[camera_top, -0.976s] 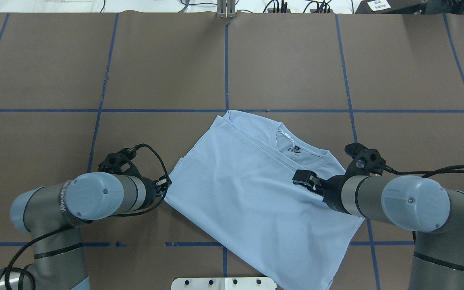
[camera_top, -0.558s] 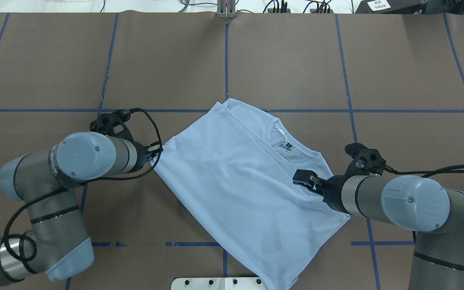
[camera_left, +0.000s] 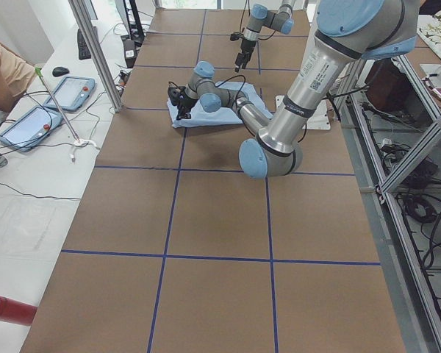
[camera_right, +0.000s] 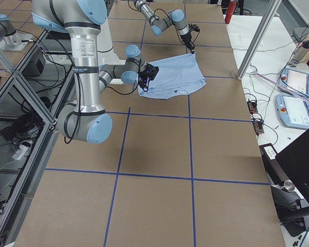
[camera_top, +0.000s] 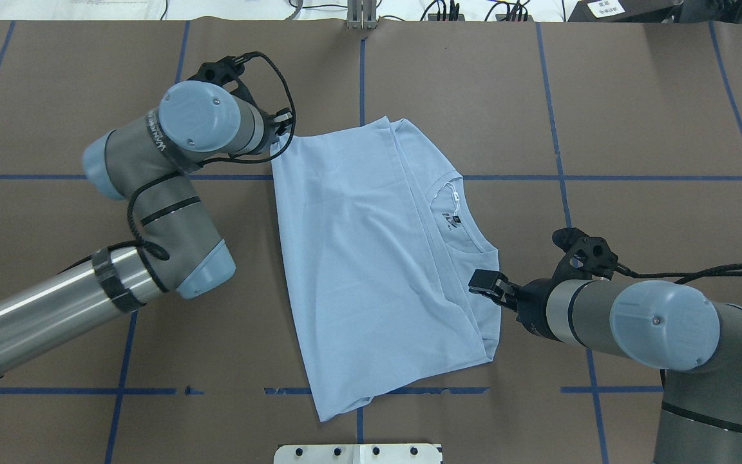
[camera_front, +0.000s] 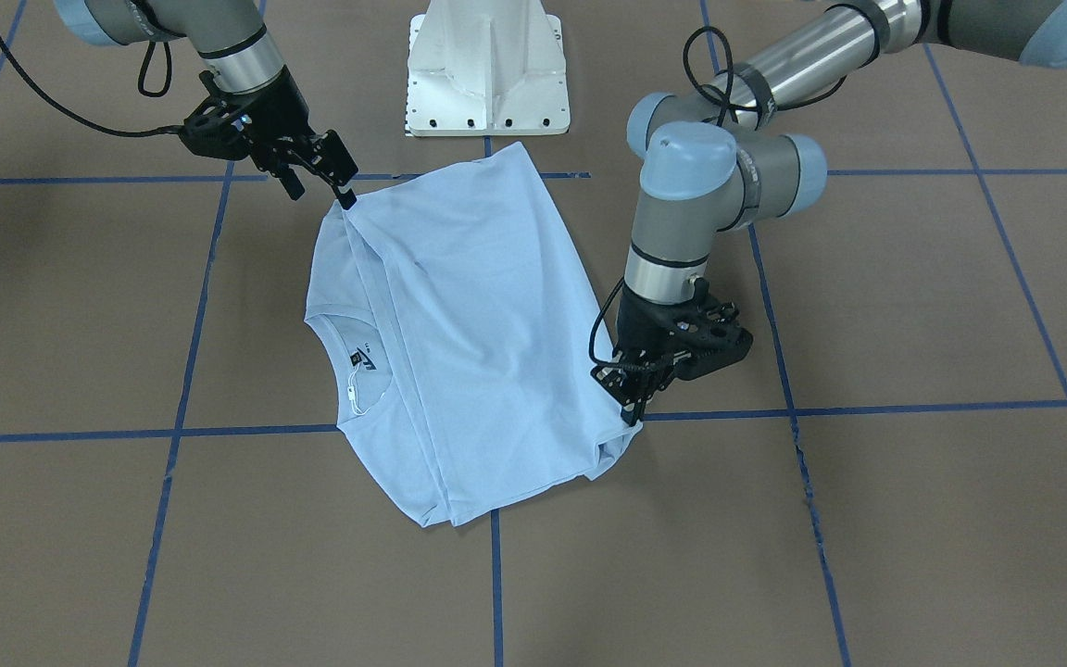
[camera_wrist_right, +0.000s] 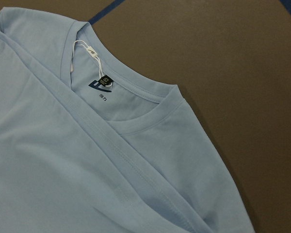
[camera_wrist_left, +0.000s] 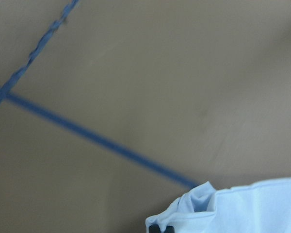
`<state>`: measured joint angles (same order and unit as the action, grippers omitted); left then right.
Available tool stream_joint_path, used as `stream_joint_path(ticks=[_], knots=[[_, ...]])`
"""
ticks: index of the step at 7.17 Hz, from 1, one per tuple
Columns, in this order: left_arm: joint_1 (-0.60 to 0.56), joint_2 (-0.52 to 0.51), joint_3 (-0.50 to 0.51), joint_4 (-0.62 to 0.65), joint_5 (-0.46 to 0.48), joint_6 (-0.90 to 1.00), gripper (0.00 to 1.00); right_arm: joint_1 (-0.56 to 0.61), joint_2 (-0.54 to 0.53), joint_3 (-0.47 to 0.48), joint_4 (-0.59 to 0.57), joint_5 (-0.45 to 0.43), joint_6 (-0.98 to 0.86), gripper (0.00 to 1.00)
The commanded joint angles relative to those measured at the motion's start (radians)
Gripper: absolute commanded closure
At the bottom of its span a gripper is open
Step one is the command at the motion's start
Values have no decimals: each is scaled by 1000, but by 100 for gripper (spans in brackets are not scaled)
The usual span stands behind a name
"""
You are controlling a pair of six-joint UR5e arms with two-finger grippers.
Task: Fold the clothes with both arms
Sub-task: 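Swing the left gripper to the far corner, squaring the shirt while the right holds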
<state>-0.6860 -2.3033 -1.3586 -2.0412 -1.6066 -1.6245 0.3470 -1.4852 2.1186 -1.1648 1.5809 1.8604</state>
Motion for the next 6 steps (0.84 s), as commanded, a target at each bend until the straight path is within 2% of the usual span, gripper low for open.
stream_joint_path(ticks=[1,2,3,4,5,6], knots=[[-27,-114,254,-189,2,-31,100,12,8,1,4,-2,-1,0],[-42,-119,286,-223,2,-28,100,15,8,1,4,-2,-1,0],[-49,-120,336,-313,4,-25,100,13,10,0,4,-1,-3,0],[-47,-122,345,-319,4,-23,73,12,25,-6,4,-2,-3,0],[-46,-117,331,-321,-1,-21,51,13,60,-25,4,-7,3,0],[-47,-82,256,-317,-7,-20,50,10,66,-46,4,-7,9,0]])
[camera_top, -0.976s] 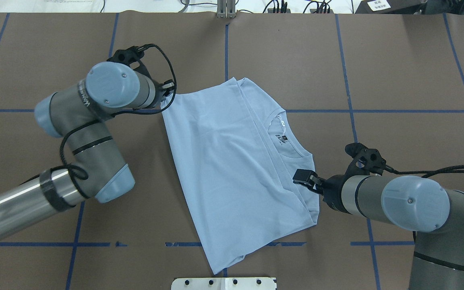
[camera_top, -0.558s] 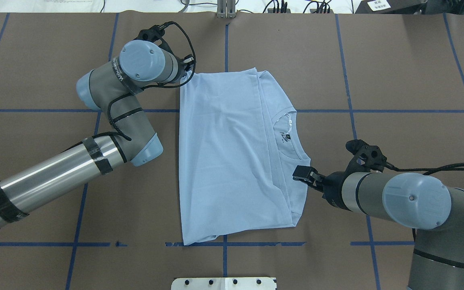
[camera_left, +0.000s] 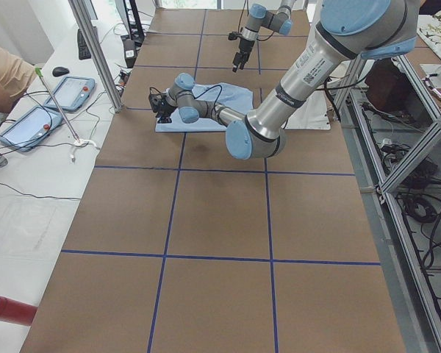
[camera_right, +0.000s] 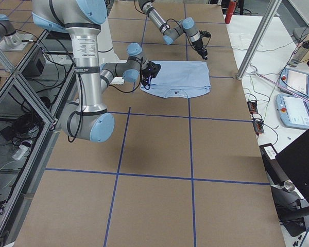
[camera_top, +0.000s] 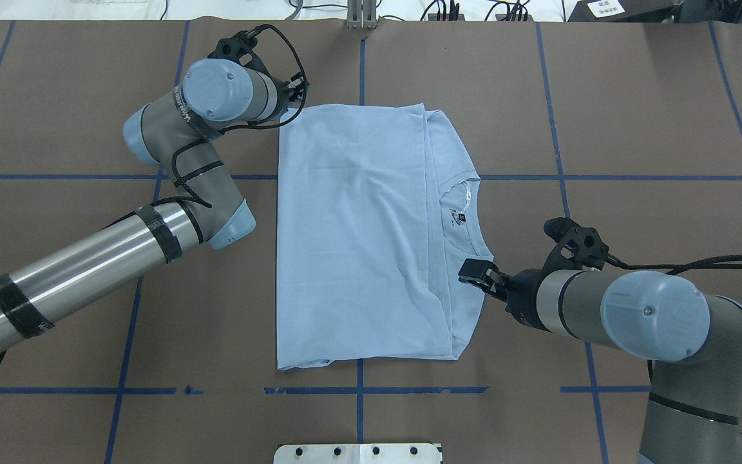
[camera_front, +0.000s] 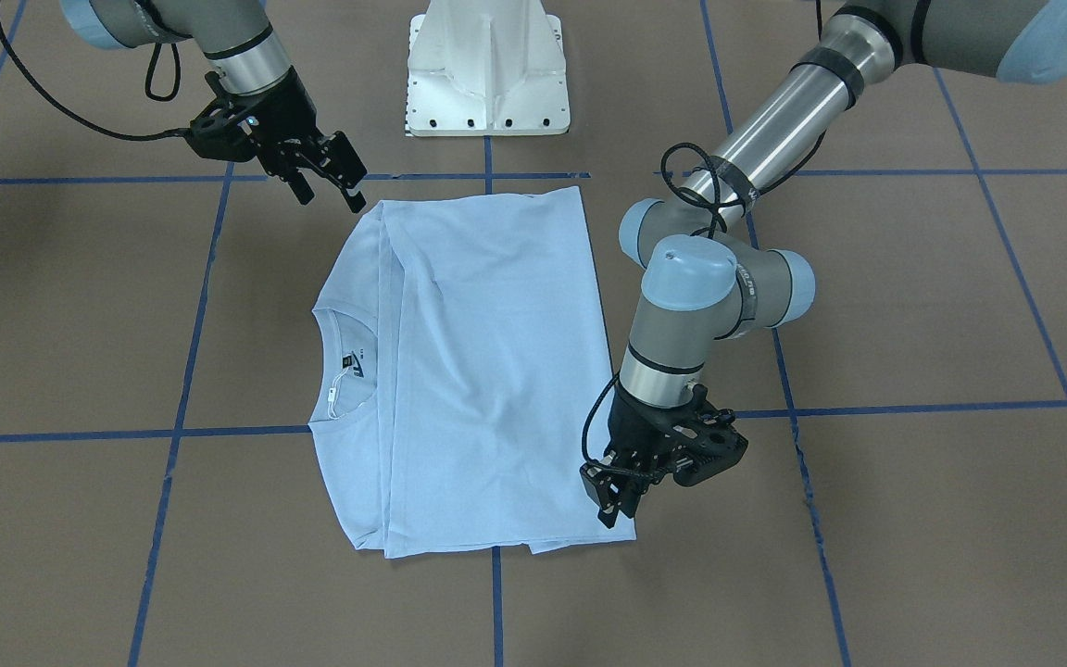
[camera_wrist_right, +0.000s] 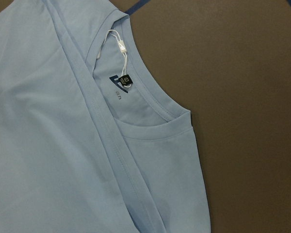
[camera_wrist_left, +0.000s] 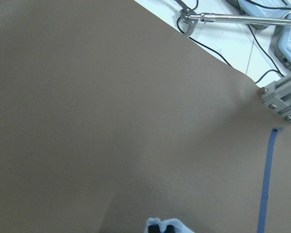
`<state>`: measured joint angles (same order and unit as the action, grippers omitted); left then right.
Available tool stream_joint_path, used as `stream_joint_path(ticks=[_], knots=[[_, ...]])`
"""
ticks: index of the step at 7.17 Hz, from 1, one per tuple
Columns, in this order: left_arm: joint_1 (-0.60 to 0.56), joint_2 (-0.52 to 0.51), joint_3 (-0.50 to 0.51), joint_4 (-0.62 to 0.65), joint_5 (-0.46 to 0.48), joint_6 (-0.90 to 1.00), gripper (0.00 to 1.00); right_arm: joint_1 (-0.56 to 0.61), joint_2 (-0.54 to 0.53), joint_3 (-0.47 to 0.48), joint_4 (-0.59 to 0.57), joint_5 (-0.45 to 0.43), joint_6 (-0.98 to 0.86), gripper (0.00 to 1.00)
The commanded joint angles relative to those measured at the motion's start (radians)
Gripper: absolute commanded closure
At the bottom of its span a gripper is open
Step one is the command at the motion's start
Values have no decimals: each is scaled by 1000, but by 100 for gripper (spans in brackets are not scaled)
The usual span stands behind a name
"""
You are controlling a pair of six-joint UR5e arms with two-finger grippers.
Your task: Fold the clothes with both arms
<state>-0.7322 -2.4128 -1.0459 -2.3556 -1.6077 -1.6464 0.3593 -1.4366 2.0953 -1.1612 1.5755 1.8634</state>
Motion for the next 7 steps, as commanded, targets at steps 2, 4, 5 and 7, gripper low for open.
stream_joint_path(ticks=[2,4,5,7], knots=[[3,131,-198,1,-24,2,50,-20,74,-105,-14,-12,43,0],[4,136,-198,2,-26,3,50,-81,90,-150,-14,-46,156,0],[4,136,-198,1,-26,3,50,-104,114,-182,-15,-72,208,0],[4,136,-198,1,-26,2,50,-129,116,-187,-43,-87,227,0]])
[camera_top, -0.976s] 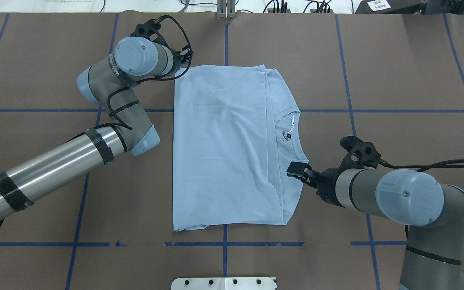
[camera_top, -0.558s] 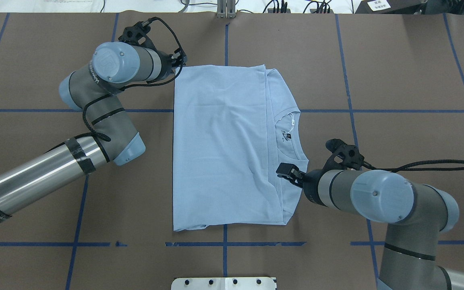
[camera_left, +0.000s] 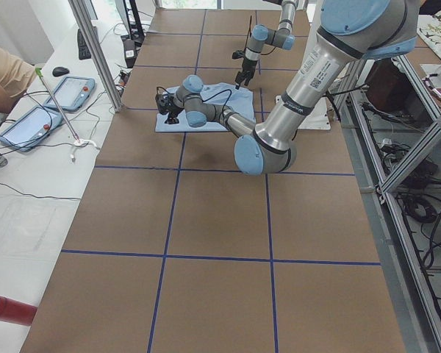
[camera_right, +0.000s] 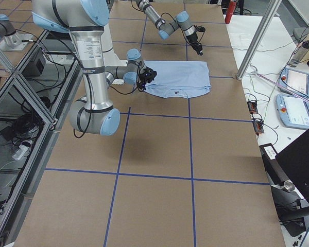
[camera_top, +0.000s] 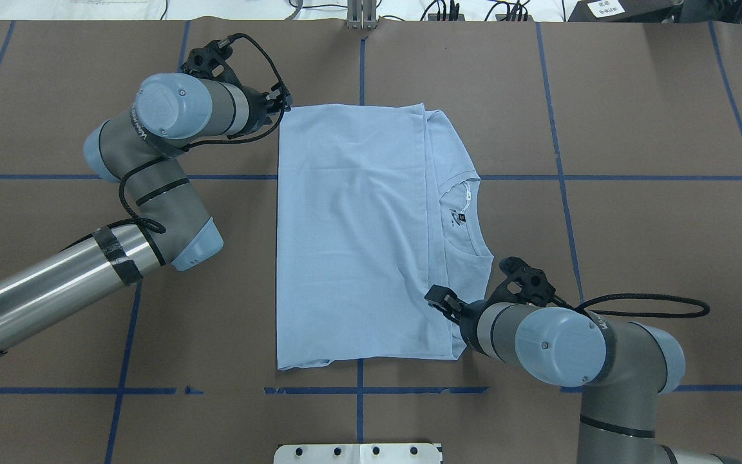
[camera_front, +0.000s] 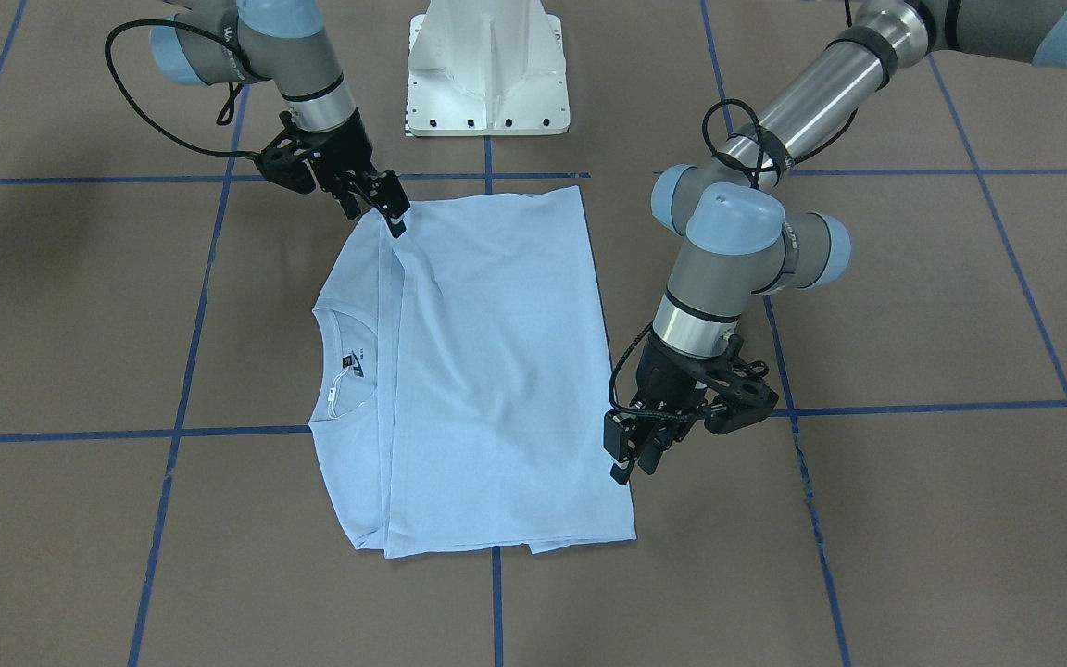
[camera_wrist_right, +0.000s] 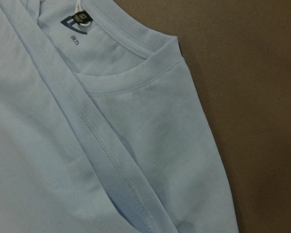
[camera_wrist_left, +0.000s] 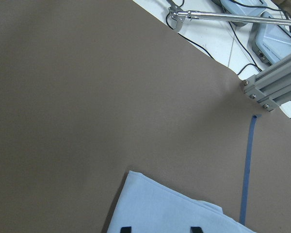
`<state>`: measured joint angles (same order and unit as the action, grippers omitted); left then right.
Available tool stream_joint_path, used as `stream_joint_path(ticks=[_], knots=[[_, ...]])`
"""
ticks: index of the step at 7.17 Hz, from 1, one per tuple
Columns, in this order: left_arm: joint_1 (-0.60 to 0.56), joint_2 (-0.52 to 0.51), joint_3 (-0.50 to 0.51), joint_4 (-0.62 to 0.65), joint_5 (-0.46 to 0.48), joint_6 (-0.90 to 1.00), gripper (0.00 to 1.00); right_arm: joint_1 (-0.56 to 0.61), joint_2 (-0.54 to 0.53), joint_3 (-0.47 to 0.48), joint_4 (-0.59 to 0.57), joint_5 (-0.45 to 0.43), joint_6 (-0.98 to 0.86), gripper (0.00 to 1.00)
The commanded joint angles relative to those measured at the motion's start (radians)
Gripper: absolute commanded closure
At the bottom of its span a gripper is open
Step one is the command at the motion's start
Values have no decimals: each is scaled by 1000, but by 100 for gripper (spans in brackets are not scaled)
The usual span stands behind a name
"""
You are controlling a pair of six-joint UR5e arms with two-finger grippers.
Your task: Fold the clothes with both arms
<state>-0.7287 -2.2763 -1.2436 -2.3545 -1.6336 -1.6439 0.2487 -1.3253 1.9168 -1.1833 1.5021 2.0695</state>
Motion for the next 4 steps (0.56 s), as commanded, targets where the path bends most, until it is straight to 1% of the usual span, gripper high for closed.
stream_joint_path(ticks=[1,3,4], knots=[[2,1,0,0,0,-1,49,-22,20,-2,-63,-16,30,0],[2,3,0,-2,0,-1,50,-25,23,1,-73,-16,32,1],[2,3,-2,-2,0,-1,50,-31,23,-8,-73,-16,34,5]])
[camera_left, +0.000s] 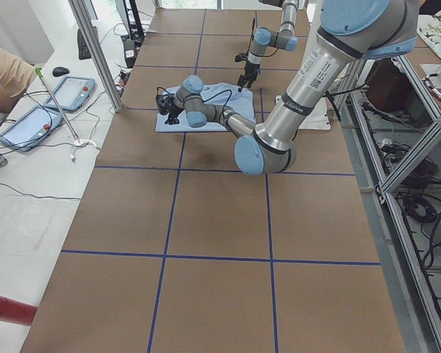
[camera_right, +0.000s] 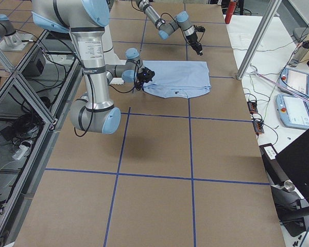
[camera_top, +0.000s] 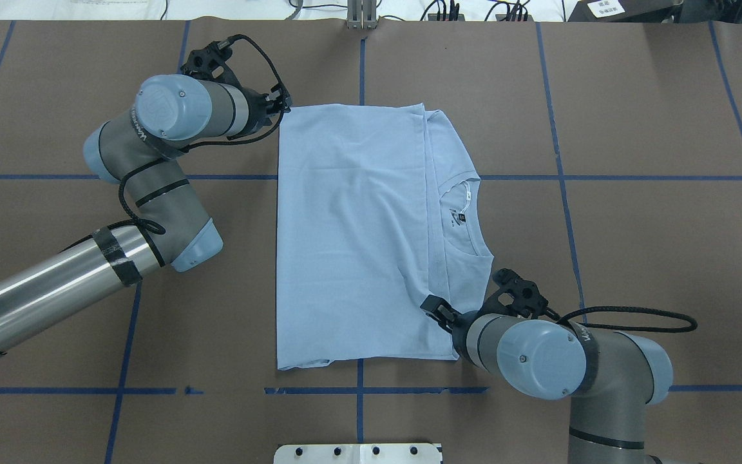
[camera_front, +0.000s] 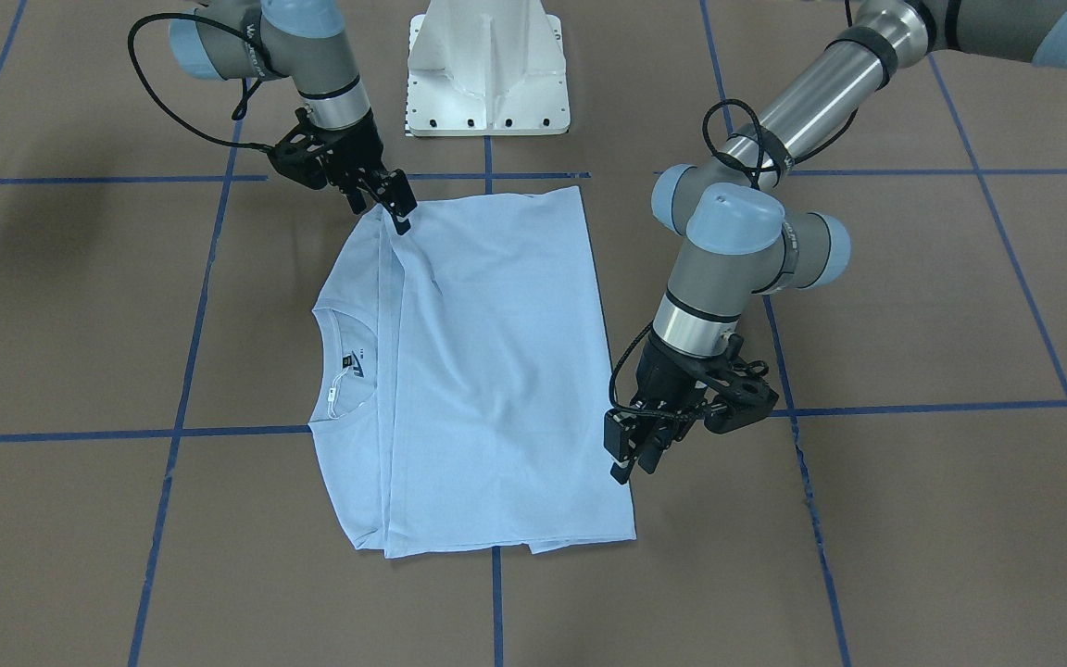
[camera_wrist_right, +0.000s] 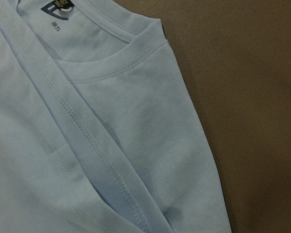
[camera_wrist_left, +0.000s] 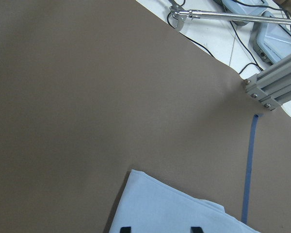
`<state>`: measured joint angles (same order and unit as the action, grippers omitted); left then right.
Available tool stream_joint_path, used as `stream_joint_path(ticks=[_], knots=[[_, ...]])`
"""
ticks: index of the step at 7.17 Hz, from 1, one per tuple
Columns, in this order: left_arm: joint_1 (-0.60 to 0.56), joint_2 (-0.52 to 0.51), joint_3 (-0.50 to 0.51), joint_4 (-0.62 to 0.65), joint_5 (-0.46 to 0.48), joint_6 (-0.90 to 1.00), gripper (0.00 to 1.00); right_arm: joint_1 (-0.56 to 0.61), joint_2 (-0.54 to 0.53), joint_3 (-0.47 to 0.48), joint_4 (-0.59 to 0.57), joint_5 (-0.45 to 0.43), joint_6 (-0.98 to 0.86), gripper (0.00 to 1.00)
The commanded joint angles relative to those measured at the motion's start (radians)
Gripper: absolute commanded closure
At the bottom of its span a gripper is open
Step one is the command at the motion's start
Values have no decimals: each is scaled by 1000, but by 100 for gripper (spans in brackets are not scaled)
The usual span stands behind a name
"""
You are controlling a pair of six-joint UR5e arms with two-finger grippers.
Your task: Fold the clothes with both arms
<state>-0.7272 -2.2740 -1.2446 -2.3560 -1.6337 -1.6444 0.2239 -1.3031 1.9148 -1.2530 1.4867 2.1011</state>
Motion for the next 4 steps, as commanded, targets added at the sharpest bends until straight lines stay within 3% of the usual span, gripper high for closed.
stream_joint_path(ticks=[1,3,4], knots=[[0,1,-1,0,0,0,50,-6,1,-8,-5,0,5,8],[0,1,-1,0,0,0,50,-11,2,-3,-32,3,7,13],[0,1,-1,0,0,0,50,-9,2,1,-31,3,31,60]])
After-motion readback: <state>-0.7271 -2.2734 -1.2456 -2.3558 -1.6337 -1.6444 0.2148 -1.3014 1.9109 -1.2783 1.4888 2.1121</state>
